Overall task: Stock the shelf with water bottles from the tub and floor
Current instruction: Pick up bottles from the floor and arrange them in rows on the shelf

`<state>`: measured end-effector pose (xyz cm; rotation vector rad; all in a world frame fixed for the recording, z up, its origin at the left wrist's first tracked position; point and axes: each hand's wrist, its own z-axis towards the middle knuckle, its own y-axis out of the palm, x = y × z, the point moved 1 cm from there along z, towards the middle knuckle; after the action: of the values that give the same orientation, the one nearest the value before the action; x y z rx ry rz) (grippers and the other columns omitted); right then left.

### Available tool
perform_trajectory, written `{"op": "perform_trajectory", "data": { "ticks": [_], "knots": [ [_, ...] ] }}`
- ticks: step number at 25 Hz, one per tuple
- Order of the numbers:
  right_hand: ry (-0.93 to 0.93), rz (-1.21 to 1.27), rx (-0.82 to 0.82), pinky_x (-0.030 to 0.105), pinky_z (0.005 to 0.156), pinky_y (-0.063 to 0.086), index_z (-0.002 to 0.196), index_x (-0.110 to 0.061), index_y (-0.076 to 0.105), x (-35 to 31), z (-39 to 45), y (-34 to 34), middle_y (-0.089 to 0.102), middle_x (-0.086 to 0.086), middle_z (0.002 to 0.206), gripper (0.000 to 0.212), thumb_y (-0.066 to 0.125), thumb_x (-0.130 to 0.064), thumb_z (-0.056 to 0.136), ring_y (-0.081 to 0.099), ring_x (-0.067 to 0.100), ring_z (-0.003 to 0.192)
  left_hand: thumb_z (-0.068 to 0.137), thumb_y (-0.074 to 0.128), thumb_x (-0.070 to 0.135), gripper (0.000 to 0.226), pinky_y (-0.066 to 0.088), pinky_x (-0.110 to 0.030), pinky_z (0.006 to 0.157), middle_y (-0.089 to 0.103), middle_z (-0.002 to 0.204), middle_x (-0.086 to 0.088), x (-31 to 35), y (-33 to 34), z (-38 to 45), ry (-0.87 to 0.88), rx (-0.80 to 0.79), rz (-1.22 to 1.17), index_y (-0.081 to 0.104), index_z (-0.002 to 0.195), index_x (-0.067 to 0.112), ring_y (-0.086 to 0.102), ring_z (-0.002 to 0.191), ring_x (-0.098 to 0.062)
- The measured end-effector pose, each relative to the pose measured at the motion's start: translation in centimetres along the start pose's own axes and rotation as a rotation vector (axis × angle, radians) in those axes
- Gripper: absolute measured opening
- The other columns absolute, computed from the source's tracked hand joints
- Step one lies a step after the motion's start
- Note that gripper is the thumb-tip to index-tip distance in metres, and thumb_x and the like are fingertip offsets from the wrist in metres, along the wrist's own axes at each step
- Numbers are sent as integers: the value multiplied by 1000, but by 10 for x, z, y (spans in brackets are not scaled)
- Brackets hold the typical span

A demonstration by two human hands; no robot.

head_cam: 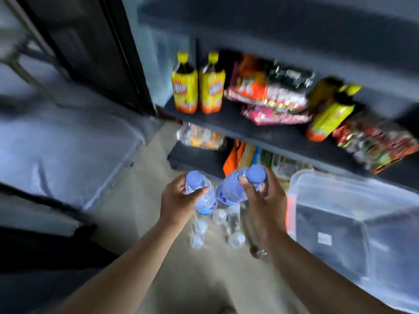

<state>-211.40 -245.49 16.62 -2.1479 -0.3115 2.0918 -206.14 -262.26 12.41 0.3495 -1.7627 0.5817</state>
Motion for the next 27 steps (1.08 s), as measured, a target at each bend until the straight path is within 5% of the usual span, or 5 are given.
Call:
{"op": "perform_trajectory", "data": {
  "ticks": [4,8,15,20,27],
  "knots": [
    [-136,54,83,6,65,39,94,-25,60,-154,16,-62,61,-12,80,15,67,-15,85,53,-7,68,51,74,42,33,54,-47,86,74,84,4,162,-14,-2,171,-144,31,69,83,35,69,86,-21],
    [-269,105,170,23,71,45,90,-20,65,-304,27,-144,64,-6,80,12,67,-10,83,55,8,73,61,80,25,20,53,-33,76,72,74,11,344,-4,-26,386,-251,59,67,75,30,63,71,-4],
    [-451,67,243,23,75,49,99,-13,68,-476,59,-280,69,-2,89,18,70,-15,82,62,10,79,74,77,8,23,52,-28,81,71,89,1,564,70,-58,599,-419,-34,67,91,20,65,82,-13],
    [-490,141,307,19,77,49,96,-18,66,-524,114,-371,67,-4,87,16,71,-11,82,61,9,79,75,75,6,31,49,-28,87,69,97,-3,662,161,-57,654,-504,-39,66,105,13,63,90,-15],
    [-428,71,211,18,74,44,100,-10,66,-495,239,-464,65,-2,86,18,71,-10,82,56,9,78,77,73,2,43,50,-32,91,67,107,-8,699,298,-4,557,-598,58,61,118,4,63,100,-20]
  ]
}}
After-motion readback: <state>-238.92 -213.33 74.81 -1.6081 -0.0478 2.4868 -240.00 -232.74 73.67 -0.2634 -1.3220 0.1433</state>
